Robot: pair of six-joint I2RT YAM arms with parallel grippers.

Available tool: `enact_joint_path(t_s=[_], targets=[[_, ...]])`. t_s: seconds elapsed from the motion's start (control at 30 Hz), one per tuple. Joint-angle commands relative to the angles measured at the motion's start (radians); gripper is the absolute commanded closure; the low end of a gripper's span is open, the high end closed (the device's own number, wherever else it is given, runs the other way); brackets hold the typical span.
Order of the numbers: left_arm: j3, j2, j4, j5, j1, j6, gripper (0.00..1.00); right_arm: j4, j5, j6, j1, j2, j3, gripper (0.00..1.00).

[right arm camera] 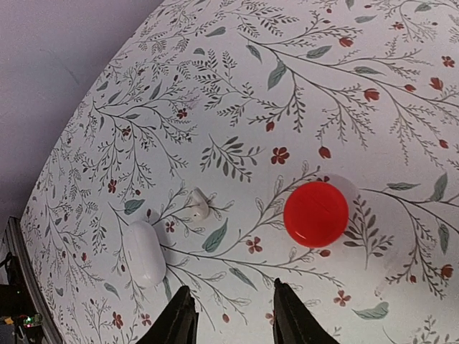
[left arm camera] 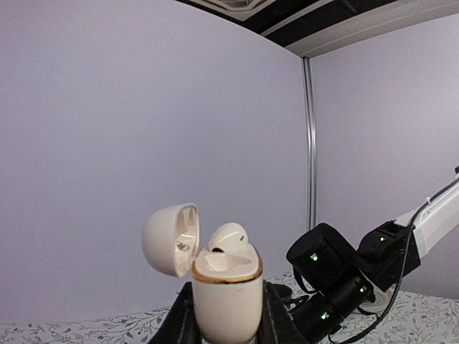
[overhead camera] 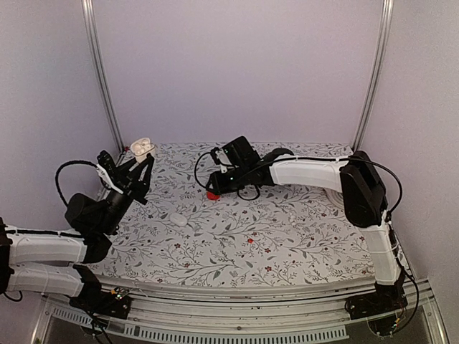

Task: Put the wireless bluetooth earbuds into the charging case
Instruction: Pick up the left earbud from the center of the board.

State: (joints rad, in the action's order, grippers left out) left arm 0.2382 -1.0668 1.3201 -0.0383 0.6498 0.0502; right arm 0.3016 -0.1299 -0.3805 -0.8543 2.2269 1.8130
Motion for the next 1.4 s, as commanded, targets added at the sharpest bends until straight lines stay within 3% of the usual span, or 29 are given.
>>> enact_joint_path(t_s=[0.0,0.33,0.73,1.37], targets=[[0.002,0.070,-0.106,-0.009,-0.045,0.017,1.00,-0.091,-0.027,0.041,-0.030,0.110,0.105,0.62],[-0.007,0.126,-0.160,-0.017,-0.061,0.063,1.00,-0.149,-0.011,0.161,-0.059,0.380,0.382,0.60],[0.006,0.124,-0.170,0.005,-0.061,0.069,1.00,-0.164,0.012,0.240,-0.107,0.528,0.516,0.54],[0.003,0.106,-0.166,0.005,-0.062,0.078,1.00,-0.085,0.151,0.369,-0.149,0.523,0.493,0.59]])
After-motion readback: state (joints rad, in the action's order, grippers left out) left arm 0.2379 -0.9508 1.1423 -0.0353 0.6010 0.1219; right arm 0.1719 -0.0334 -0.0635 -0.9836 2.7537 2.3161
